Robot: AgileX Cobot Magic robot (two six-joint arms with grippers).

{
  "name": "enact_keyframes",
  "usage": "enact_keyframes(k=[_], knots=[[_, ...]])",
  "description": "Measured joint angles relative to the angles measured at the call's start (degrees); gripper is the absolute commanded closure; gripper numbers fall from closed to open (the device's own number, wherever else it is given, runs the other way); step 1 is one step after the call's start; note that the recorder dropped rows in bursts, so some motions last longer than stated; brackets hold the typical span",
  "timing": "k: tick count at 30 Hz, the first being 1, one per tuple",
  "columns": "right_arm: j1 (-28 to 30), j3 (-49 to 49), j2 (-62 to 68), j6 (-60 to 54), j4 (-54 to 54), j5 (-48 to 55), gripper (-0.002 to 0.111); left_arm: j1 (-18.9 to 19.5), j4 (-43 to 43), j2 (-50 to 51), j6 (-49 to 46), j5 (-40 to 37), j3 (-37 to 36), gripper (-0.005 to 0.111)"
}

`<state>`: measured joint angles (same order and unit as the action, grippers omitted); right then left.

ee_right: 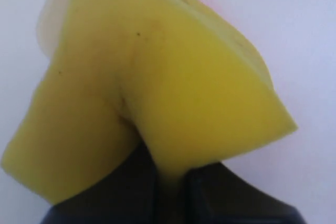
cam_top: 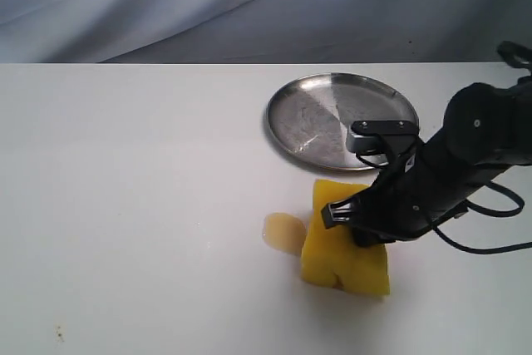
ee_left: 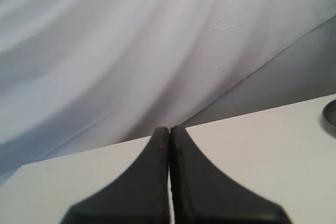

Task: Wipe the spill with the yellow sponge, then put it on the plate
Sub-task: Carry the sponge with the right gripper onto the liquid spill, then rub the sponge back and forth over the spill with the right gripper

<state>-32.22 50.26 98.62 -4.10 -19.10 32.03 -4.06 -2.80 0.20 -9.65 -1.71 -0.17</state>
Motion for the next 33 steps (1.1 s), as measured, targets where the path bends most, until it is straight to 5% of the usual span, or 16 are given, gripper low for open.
enact_keyframes(k=[11, 24, 33], knots=[[-0.53, 7.11, 10.39, 0.32, -2.36, 1.77, 0.108, 0.00, 0.00, 0.00, 0.00, 0.00, 0.00, 0.107], [-9.64, 35.17, 26.74, 3.69, -2.98, 12.80, 0.108, 0.00, 0.00, 0.00, 0.00, 0.00, 0.00, 0.107], [-18.29, 42.25, 30.06, 4.10, -0.55, 14.57, 0.108, 0.00, 0.00, 0.00, 0.00, 0.00, 0.00, 0.107]])
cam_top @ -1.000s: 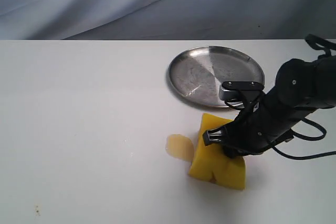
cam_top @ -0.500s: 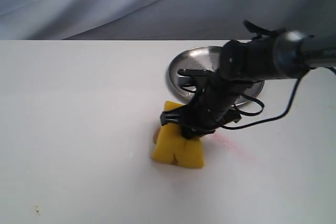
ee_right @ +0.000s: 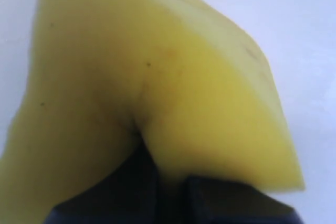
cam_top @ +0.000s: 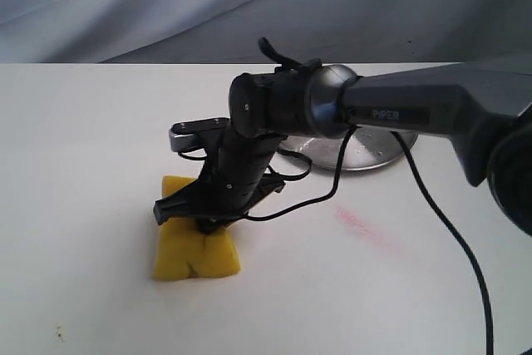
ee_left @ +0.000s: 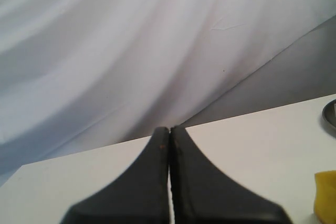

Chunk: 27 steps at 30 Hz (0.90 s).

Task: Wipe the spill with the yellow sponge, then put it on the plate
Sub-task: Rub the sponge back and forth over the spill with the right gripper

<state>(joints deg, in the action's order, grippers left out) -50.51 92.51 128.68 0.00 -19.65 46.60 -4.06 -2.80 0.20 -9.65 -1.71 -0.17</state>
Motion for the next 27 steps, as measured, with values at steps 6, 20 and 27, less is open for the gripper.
enact_keyframes(k=[6, 20, 27], knots=[[-1.42, 0.50, 0.13, 0.00, 1.39, 2.23, 0.108, 0.00, 0.00, 0.00, 0.00, 0.00, 0.00, 0.107], [0.94, -20.52, -12.86, 0.00, 4.00, -4.36, 0.108, 0.00, 0.00, 0.00, 0.00, 0.00, 0.00, 0.107], [10.29, -35.90, -23.66, 0.00, 9.73, -5.27, 0.108, 0.00, 0.00, 0.00, 0.00, 0.00, 0.00, 0.107]])
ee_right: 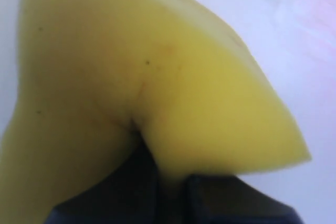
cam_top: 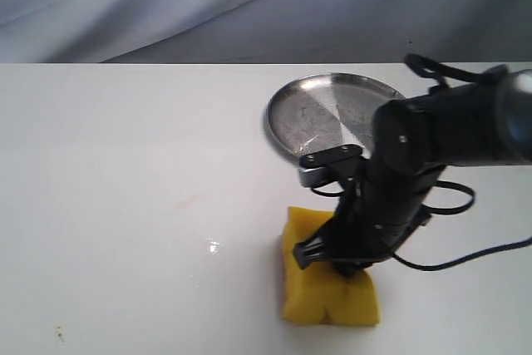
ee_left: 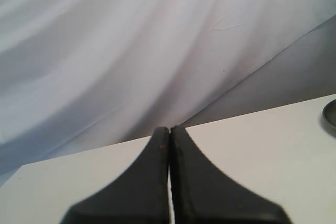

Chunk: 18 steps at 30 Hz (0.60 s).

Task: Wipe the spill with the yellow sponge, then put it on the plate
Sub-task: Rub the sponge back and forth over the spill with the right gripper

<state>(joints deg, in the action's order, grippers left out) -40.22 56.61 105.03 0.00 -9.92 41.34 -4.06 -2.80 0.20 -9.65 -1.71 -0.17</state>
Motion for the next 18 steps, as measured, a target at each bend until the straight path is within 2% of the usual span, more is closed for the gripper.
enact_keyframes(k=[5, 8, 14, 18], knots=[[7.69, -5.10, -4.03, 0.00, 2.42, 0.00, 0.108, 0.00, 0.00, 0.00, 0.00, 0.00, 0.00, 0.107], [10.23, -5.62, -4.30, -0.40, 3.16, -0.14, 0.108, 0.00, 0.00, 0.00, 0.00, 0.00, 0.00, 0.107], [10.56, -5.56, -4.20, -1.26, 3.24, -2.88, 0.108, 0.00, 0.00, 0.00, 0.00, 0.00, 0.00, 0.107], [8.55, -0.90, -0.62, -1.26, 2.65, -2.44, 0.108, 0.00, 0.00, 0.00, 0.00, 0.00, 0.00, 0.107]])
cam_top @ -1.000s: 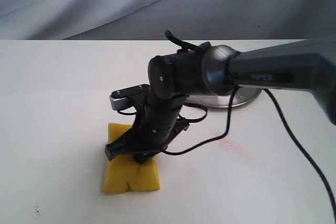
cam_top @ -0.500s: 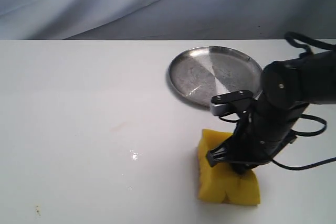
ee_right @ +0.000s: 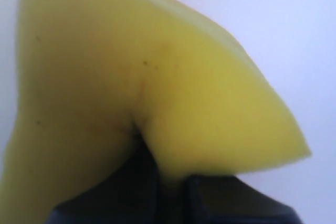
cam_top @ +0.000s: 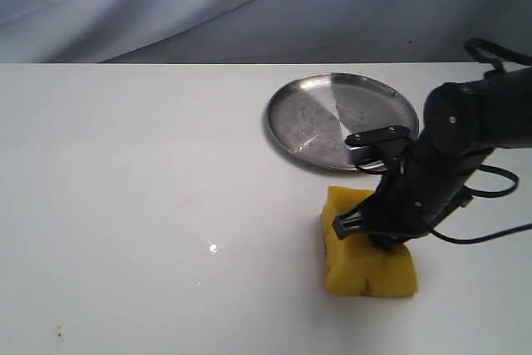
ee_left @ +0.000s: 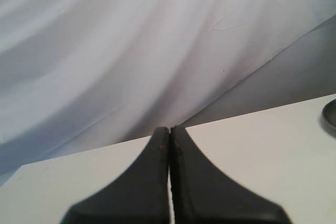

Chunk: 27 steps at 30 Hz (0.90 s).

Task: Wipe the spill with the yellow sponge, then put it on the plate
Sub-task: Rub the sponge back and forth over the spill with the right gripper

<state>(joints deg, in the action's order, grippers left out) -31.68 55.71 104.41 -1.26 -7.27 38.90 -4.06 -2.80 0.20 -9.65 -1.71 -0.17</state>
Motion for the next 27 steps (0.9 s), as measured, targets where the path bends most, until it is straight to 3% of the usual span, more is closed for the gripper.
enact_keyframes(k=[5, 18, 27], knots=[[-4.96, 9.85, 7.89, 0.00, -2.39, 3.00, 0.108, 0.00, 0.00, 0.00, 0.00, 0.00, 0.00, 0.107], [-19.41, 47.70, 29.12, 1.26, -9.43, 15.37, 0.108, 0.00, 0.00, 0.00, 0.00, 0.00, 0.00, 0.107], [-27.00, 51.12, 30.31, 3.14, -2.79, 19.35, 0.108, 0.00, 0.00, 0.00, 0.00, 0.00, 0.00, 0.107]])
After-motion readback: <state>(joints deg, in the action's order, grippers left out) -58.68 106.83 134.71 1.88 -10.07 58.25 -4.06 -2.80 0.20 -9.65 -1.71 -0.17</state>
